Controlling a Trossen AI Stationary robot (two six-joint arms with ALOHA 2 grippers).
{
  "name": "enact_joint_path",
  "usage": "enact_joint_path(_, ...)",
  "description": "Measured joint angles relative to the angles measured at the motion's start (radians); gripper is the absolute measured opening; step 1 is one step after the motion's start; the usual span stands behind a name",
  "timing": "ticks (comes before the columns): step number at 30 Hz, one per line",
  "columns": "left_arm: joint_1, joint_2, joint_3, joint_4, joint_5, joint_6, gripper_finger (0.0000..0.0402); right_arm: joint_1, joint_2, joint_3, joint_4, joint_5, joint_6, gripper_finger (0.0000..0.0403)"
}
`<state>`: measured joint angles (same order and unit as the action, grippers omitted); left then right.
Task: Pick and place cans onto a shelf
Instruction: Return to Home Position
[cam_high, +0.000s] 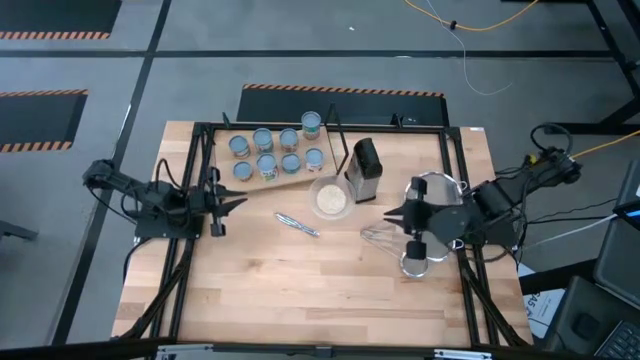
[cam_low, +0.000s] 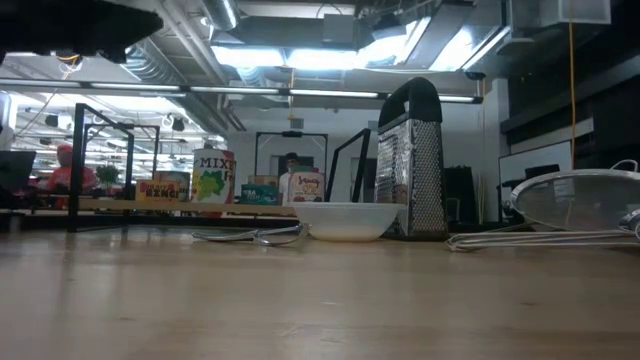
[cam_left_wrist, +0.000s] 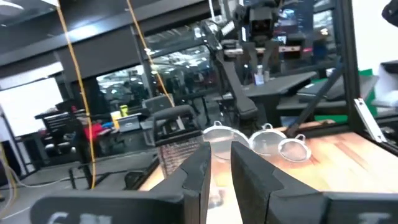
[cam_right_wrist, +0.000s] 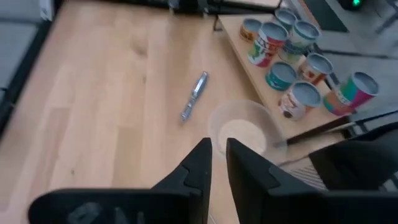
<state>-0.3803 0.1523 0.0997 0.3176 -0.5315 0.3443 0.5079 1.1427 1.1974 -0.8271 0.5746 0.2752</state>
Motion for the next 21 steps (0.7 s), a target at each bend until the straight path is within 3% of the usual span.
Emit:
enact_joint_path(9,0.116,-0.153,-0.062,-0.028,0.105,0.013,0.0055,0.000,-0.322,-0.327,0.293,-0.081,-0.059,0.0055)
enact_joint_path(17,0.188,-0.150,-0.067,-0.141,0.090,-0.070,0.0055,0.000,-0.557,-0.503,0.359,-0.134,-0.072,0.0055)
enact_joint_path(21,0.217,-0.150,-0.078,-0.222,0.160,-0.174,0.0055,0.000,-0.644,-0.548,0.361,-0.143,-0.076,0.0055)
